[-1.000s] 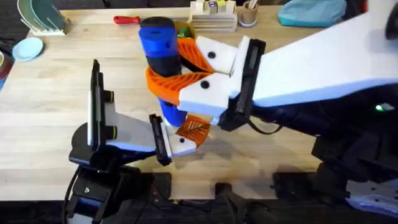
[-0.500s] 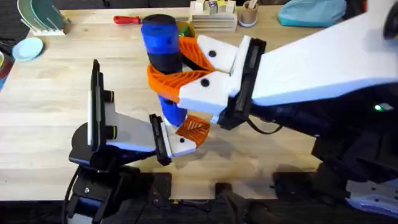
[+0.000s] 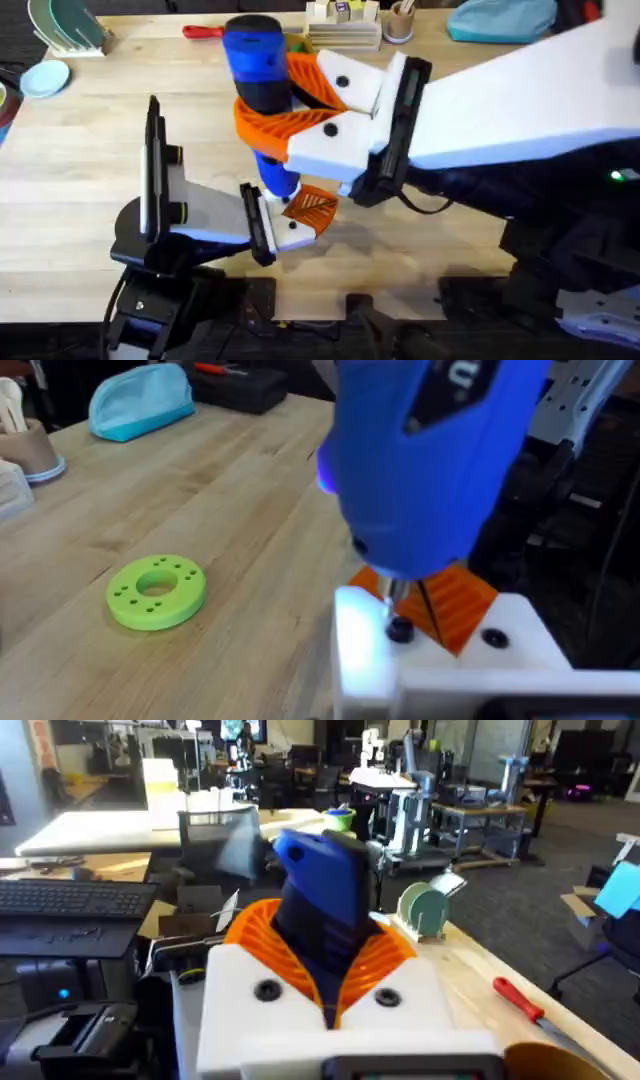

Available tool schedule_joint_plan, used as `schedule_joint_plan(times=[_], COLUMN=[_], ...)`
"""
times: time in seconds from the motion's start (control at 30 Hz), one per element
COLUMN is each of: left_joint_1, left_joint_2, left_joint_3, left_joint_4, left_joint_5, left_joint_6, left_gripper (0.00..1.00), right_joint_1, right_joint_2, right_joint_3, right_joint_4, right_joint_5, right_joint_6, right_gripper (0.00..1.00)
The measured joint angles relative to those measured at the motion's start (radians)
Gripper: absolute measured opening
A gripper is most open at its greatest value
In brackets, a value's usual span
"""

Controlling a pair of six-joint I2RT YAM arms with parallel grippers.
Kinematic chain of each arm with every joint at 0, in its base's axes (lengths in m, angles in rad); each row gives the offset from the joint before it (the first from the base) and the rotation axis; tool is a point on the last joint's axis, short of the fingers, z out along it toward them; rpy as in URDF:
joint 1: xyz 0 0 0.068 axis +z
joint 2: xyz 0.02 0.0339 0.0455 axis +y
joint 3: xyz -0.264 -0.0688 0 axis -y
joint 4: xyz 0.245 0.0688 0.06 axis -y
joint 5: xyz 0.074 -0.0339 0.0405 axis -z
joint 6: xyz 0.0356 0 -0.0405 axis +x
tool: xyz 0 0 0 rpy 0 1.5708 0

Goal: Pick up the gripper from the table and insert it into the empty holder that is missing its gripper. Then pick up a screw, insert it into the mounting hole, and use the screwdriver to tighten it. Finally, clean up the table by picking up the vegetable and placing it into the bucket.

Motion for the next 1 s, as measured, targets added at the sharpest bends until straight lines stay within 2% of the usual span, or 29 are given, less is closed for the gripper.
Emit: schedule_joint_plan(times=[0.27,0.37,0.47,0.6,0.7,0.87,1.0], left_joint_1=[0.000,0.000,0.000,0.000,0.000,0.000,0.000], left_joint_2=[0.000,0.000,0.000,0.000,0.000,0.000,0.000], left_joint_3=[0.000,0.000,0.000,0.000,0.000,0.000,0.000], left_joint_4=[0.000,0.000,0.000,0.000,0.000,0.000,0.000], left_joint_5=[0.000,0.000,0.000,0.000,0.000,0.000,0.000], left_joint_6=[0.000,0.000,0.000,0.000,0.000,0.000,0.000], left_gripper=[0.007,0.007,0.007,0.007,0.007,0.007,0.007], right_joint_1=[-0.011,-0.046,-0.104,-0.239,-0.391,-0.661,-0.798], right_joint_2=[-0.045,-0.086,-0.101,-0.064,0.013,0.199,0.340], right_joint_3=[-0.001,-0.001,-0.001,-0.001,-0.001,-0.001,-0.001], right_joint_4=[0.010,-0.027,-0.132,-0.314,-0.383,-0.364,-0.312], right_joint_5=[-0.001,0.002,0.061,0.245,0.406,0.576,0.629], right_joint_6=[0.000,-0.025,-0.113,-0.334,-0.500,-0.729,-0.878], right_gripper=[0.018,0.018,0.018,0.018,0.018,0.018,0.018])
